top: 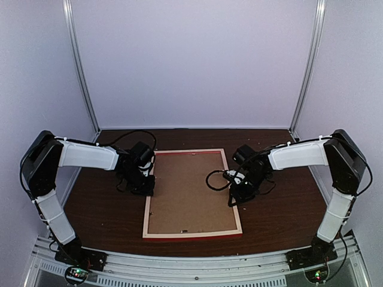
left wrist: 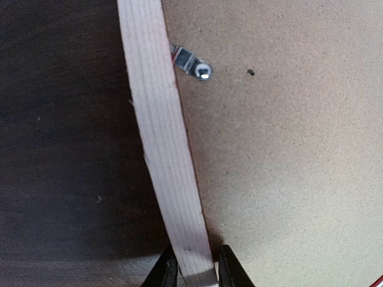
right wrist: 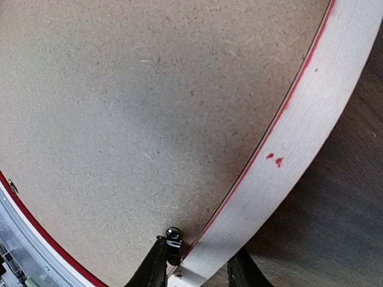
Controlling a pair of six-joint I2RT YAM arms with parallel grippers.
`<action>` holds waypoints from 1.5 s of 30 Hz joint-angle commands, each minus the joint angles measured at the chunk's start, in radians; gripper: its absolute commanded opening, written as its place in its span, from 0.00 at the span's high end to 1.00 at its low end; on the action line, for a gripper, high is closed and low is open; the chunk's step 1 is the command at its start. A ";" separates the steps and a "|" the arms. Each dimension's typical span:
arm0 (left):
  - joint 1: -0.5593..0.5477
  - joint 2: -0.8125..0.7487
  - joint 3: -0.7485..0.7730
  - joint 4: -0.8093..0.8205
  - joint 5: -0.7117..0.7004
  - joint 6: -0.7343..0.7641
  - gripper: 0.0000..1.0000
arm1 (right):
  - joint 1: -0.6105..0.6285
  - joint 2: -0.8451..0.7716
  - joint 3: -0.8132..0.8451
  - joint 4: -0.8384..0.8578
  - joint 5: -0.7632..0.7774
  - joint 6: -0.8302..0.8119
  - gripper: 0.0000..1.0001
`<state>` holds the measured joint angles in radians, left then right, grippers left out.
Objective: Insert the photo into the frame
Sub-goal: Press the fastener onto the backboard.
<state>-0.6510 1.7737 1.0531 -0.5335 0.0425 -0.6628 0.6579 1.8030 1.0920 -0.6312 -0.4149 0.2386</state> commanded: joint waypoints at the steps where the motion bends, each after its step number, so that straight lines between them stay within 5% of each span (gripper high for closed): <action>1: -0.031 0.062 -0.011 0.056 0.045 0.012 0.75 | 0.004 0.050 0.007 -0.008 0.040 -0.023 0.70; 10: -0.031 0.061 -0.008 0.056 0.046 0.017 0.75 | -0.024 0.027 0.035 0.016 -0.088 0.025 0.59; 45: -0.032 0.074 -0.001 0.057 0.048 0.020 0.75 | -0.016 0.065 0.084 -0.095 -0.031 -0.058 0.63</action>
<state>-0.6518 1.7794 1.0626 -0.5446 0.0422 -0.6613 0.6239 1.8408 1.1477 -0.7021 -0.4915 0.2020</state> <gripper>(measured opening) 0.251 0.364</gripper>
